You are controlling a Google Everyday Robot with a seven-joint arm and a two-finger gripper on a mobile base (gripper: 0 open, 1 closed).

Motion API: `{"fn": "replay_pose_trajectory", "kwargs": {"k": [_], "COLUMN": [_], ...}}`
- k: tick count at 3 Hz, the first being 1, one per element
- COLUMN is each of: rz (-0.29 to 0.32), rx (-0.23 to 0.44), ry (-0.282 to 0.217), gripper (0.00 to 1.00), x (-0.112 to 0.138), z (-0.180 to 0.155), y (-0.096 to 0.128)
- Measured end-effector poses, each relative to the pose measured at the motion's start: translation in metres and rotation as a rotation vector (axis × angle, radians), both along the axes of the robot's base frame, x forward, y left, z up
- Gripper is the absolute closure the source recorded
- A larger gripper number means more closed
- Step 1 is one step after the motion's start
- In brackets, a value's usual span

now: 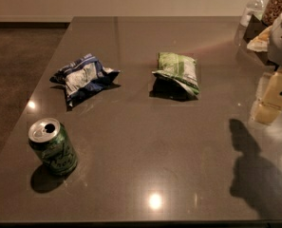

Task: Knock green can over

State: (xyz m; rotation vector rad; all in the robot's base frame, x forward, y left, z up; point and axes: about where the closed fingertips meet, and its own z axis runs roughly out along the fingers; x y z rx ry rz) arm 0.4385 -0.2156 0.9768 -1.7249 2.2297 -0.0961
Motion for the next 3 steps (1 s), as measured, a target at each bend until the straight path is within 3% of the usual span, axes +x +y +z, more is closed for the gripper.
{"fn": "replay_pose_trajectory", "kwargs": {"k": [1,2,3], "rz": [0.005,0.057,0.168], "rx": [0.008,0.094,0.245], "ry": [-0.001,0.003,0.017], "gripper": [0.0,0.0,0.0], "x": [0.001,0.006,0.012], "z": [0.002,0.002,-0.005], "y": [0.004,0.031,0.091]}}
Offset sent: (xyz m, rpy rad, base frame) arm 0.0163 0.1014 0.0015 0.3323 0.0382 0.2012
